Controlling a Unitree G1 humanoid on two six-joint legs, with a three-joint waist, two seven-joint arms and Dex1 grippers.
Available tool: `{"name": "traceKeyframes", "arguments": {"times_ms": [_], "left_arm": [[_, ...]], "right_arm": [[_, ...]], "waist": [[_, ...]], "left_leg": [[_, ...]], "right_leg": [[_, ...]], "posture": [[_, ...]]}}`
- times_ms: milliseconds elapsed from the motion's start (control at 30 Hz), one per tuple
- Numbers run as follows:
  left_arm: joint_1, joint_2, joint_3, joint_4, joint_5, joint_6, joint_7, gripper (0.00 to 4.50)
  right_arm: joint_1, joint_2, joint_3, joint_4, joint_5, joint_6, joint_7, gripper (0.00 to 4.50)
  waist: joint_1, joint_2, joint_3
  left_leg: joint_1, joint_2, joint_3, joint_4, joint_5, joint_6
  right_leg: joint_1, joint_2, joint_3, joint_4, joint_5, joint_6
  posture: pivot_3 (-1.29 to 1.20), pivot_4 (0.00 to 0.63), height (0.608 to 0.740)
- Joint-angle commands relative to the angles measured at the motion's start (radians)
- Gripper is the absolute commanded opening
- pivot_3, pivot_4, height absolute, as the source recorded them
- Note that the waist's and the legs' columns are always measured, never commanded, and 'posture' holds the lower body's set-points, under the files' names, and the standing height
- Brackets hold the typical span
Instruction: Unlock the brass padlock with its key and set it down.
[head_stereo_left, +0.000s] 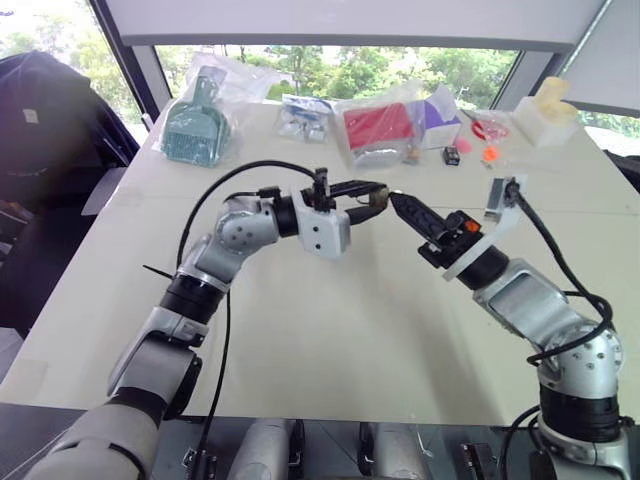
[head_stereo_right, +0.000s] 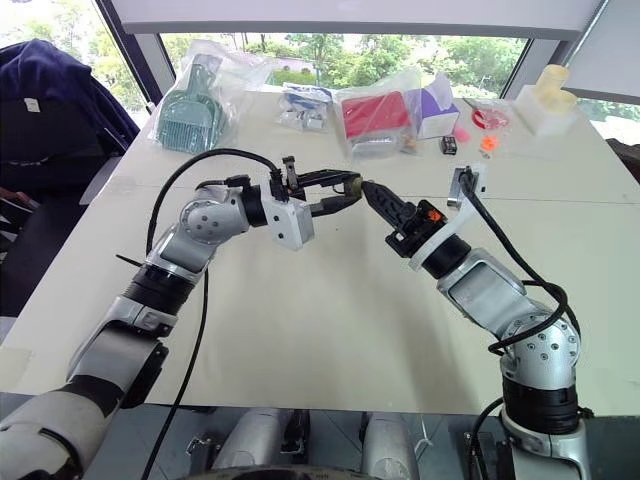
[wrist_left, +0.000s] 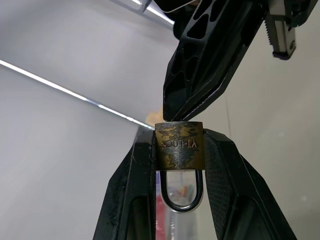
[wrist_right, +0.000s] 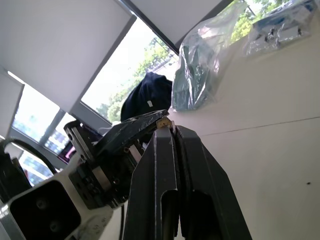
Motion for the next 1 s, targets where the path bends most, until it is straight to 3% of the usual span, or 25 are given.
{"name": "traceKeyframes", "arguments": {"times_ms": [33,300,367,467,567,733,1000], "left_arm": [[-0.052,0.001,0.025,-0.029,0.055,-0.094,0.095,0.73],[-0.074,0.021,0.016,-0.001,0.171,-0.175,0.224,0.73],[-0.079,0.020,0.008,0.019,0.159,-0.167,0.217,0.73],[-0.084,0.018,-0.018,0.066,0.073,-0.123,0.124,0.73],[-0.102,0.028,-0.039,0.122,0.017,-0.103,0.038,0.73],[-0.128,0.029,-0.043,0.168,-0.024,-0.115,-0.014,0.73],[-0.114,0.014,-0.042,0.126,-0.072,-0.112,-0.059,0.73]], "right_arm": [[0.005,0.029,-0.009,-0.005,0.045,-0.037,-0.072,0.03],[-0.002,0.095,0.011,-0.002,0.094,-0.086,-0.166,0.03],[-0.004,0.096,0.014,-0.003,0.090,-0.090,-0.174,0.03],[-0.008,0.036,0.017,-0.025,-0.041,-0.065,-0.094,0.03],[0.003,-0.052,-0.003,-0.037,-0.126,-0.032,0.036,0.94],[0.000,-0.161,-0.013,-0.037,-0.204,0.012,0.187,3.45],[-0.016,-0.170,0.023,-0.035,-0.271,0.052,0.295,3.45]], "waist": [[0.000,0.000,0.000],[-0.002,0.000,0.000],[-0.001,0.000,0.000],[-0.001,0.000,0.000],[-0.001,0.000,0.000],[-0.002,0.001,0.001],[0.001,0.001,0.001]], "left_leg": [[0.000,0.000,0.000,0.000,0.000,0.000],[0.000,0.000,0.000,-0.001,0.000,0.000],[0.000,0.000,0.000,-0.001,0.000,0.000],[0.000,0.000,0.001,-0.001,0.000,0.000],[0.000,0.000,0.001,-0.001,0.000,0.000],[-0.001,0.000,0.002,-0.001,0.000,0.000],[-0.001,0.000,0.002,-0.001,0.000,0.000]], "right_leg": [[0.000,0.000,0.000,0.000,0.000,0.000],[-0.001,0.000,0.000,0.000,0.001,0.001],[-0.001,0.000,0.000,0.000,0.001,0.002],[-0.001,0.000,0.000,0.000,0.001,0.002],[-0.001,0.000,0.000,0.000,-0.001,-0.001],[-0.002,0.001,-0.001,0.000,0.000,-0.001],[-0.002,0.000,-0.001,0.000,0.000,0.000]], "posture": [[0.00,0.150,0.735],[0.00,0.150,0.735],[0.00,0.150,0.735],[0.00,0.150,0.735],[0.00,0.150,0.735],[0.00,0.150,0.735],[0.00,0.150,0.735]]}}
